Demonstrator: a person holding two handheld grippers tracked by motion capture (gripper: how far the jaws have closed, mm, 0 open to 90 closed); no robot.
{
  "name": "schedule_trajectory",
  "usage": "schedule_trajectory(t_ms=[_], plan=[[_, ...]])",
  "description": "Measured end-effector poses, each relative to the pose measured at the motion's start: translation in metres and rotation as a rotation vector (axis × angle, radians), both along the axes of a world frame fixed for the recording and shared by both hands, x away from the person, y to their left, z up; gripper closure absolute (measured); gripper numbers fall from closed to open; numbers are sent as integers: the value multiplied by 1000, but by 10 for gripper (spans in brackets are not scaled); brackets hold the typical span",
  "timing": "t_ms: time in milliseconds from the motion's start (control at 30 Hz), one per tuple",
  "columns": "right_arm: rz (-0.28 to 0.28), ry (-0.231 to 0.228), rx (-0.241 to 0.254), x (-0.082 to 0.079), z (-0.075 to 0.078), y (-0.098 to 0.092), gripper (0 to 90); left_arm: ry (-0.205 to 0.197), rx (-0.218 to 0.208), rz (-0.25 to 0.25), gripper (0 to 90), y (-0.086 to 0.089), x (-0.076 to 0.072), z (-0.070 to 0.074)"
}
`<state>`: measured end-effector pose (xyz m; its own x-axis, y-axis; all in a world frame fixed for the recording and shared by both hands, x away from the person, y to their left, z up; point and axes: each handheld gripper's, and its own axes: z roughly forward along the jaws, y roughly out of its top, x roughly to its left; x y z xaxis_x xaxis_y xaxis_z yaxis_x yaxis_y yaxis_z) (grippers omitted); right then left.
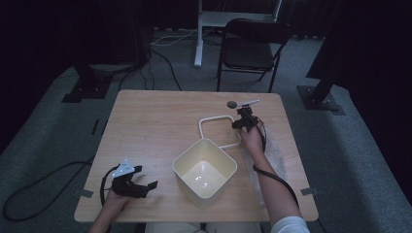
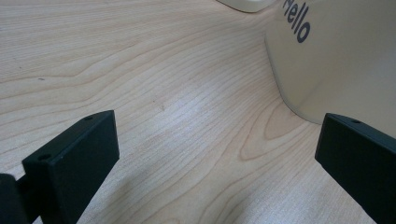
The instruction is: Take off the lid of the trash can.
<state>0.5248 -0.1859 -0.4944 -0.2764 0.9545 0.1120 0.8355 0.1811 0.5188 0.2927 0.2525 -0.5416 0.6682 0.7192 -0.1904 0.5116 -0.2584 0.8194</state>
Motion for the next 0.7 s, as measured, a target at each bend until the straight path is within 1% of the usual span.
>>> schedule_trajectory(t_ms=[33, 100, 167, 200, 267, 333, 433, 567, 667, 700], plan=[[11, 11, 14, -4, 2, -1, 509, 1, -1, 1, 4, 0, 0, 0], [23, 11, 24, -9, 4, -3, 474, 2, -4, 1, 4, 0, 0, 0], [23, 3, 38, -14, 5, -5, 426, 1, -5, 2, 4, 0, 0, 0], [30, 0, 49, -17, 6, -6, 415, 1, -5, 4, 4, 0, 0, 0], [41, -13, 56, -22, 8, -8, 386, 2, -5, 5, 4, 0, 0, 0], [58, -22, 54, -27, 9, -11, 360, 3, -4, 4, 4, 0, 0, 0], [66, -36, 55, -35, 12, -14, 328, 4, -6, 4, 4, 0, 0, 0], [87, -61, 73, -46, 19, -18, 275, 4, -5, 5, 4, 0, 0, 0], [102, -71, 74, -56, 25, -21, 219, 3, -4, 4, 4, -1, 0, 0], [108, -78, 73, -59, 27, -22, 219, 3, -3, 4, 4, -1, 0, 0]])
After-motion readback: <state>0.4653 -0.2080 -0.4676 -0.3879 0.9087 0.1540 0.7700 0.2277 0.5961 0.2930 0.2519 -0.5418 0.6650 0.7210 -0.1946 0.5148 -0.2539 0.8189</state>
